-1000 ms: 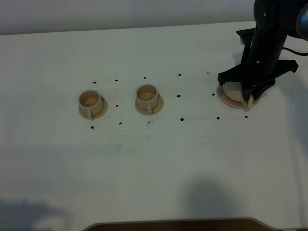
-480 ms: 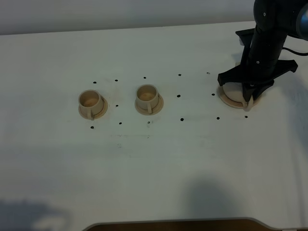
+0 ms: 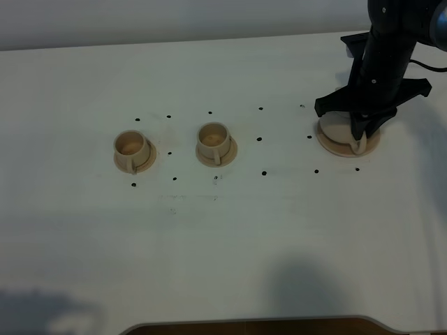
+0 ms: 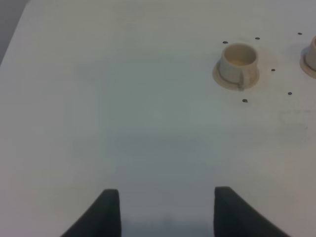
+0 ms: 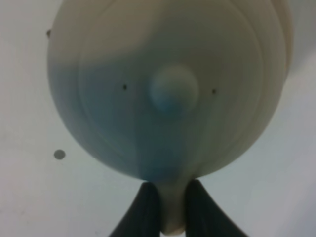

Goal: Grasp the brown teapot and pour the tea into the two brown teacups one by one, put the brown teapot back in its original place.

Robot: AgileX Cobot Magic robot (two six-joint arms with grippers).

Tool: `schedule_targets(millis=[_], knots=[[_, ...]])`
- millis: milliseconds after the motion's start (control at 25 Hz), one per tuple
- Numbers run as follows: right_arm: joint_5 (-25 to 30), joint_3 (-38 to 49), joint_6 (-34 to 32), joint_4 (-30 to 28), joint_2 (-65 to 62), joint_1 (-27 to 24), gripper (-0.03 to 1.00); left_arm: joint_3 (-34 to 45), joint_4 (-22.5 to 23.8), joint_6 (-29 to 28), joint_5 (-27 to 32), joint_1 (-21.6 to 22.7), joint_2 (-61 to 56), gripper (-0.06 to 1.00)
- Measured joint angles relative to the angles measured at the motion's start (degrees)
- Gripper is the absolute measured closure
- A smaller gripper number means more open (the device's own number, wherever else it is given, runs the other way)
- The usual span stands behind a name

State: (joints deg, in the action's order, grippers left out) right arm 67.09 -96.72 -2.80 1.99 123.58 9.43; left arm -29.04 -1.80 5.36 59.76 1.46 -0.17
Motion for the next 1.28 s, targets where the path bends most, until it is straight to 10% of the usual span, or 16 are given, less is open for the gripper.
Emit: schedule_targets(millis=[400, 1280], knots=[[0.69, -4.36, 2.80, -0.79, -0.22, 1.61, 0.84, 0.00, 0.00, 0.00, 0.00, 0.00, 0.00, 0.48], [-1.40, -8.53, 13.76, -21.36, -0.01, 23.35, 0.84, 0.00, 0.00, 0.00, 0.00, 0.00, 0.00, 0.48]])
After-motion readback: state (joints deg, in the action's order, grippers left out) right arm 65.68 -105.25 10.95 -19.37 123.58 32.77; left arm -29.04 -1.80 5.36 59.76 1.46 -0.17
